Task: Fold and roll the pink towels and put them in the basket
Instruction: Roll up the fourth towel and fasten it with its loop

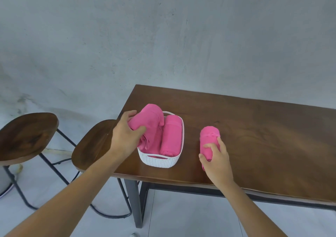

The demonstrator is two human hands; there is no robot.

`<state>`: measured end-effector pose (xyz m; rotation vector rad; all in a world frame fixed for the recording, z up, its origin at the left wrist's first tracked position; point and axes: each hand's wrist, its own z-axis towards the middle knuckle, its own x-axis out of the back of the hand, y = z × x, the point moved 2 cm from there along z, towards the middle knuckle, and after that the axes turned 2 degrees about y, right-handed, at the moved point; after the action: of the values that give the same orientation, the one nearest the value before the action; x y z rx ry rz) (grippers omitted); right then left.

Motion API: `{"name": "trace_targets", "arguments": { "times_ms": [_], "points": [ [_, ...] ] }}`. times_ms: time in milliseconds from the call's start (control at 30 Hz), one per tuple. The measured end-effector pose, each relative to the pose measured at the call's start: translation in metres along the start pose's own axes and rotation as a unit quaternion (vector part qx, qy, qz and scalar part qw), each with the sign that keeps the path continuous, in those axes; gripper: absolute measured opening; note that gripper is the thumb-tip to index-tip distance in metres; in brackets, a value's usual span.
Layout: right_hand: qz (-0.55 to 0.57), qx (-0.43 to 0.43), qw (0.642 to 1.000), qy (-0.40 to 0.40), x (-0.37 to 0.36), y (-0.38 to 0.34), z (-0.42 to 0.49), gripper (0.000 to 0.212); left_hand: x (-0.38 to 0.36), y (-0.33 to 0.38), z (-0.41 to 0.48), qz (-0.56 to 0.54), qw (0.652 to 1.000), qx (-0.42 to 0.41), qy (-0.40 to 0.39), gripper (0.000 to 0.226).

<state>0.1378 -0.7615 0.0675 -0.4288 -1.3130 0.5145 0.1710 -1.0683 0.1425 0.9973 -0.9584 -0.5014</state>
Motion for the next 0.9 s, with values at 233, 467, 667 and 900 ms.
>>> {"name": "trace_targets", "arguments": {
  "times_ms": [233, 467, 667, 900],
  "points": [
    [-0.119, 0.022, 0.993, 0.000, -0.007, 0.003, 0.001, 0.053, 0.033, -0.025, -0.003, 0.030, 0.994, -0.043, 0.096, 0.053],
    [-0.089, 0.083, 0.992, 0.030, 0.002, -0.029, -0.009, 0.043, 0.020, -0.075, -0.015, 0.080, 0.994, 0.020, 0.070, 0.055],
    [-0.030, 0.118, 0.993, 0.005, 0.005, -0.081, -0.010, 0.035, 0.003, -0.100, -0.030, 0.102, 0.994, 0.045, 0.005, 0.062],
    [-0.073, 0.064, 0.994, -0.053, -0.016, -0.127, -0.011, 0.054, 0.022, -0.098, 0.005, 0.181, 0.976, -0.098, -0.074, 0.066]
  ]
}}
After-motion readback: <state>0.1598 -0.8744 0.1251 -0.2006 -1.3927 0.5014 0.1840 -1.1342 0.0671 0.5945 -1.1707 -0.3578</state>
